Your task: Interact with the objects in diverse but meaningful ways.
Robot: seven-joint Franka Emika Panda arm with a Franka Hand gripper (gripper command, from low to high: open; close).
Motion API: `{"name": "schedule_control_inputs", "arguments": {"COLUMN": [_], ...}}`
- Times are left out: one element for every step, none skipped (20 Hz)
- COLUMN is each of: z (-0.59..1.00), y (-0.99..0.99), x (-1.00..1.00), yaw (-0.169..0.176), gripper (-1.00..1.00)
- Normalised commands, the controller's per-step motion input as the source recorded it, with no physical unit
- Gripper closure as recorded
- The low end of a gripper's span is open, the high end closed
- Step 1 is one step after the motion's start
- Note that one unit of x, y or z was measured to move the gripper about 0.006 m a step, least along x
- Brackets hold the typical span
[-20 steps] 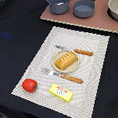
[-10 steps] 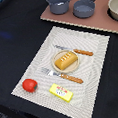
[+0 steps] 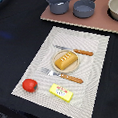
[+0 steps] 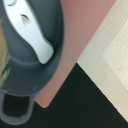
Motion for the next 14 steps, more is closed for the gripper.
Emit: {"name": "schedule_control_inputs", "arguments": {"z": [0.00,0.00,0.00,0.00,-0.01,-0.05,-0.04,-0.01,0.00,-0.03,-0.04,-0.04,-0.03,-0.02], "y": [-0.74,-0.75,-0.76,-0.79,-0.84,-0.87,-0.88,-0.87,-0.86,-0.87,-0.88,-0.89,-0.89,-0.88], "x": [0.59,0.59,0.58,0.54,0.45,0.42,0.40,0.38,0.37,0.33,0.33,0.31,0.30,0.30], "yaw": [-0.009,-0.006,-0.004,0.000,0.000,0.000,0.000,0.000,0.000,0.000,0.000,0.000,0.000,0.000], "gripper": [-1.00,-1.00,-1.00,-1.00,-1.00,-1.00,-1.00,-1.00,-1.00,-1.00,-1.00,-1.00,-1.00,-1.00]}}
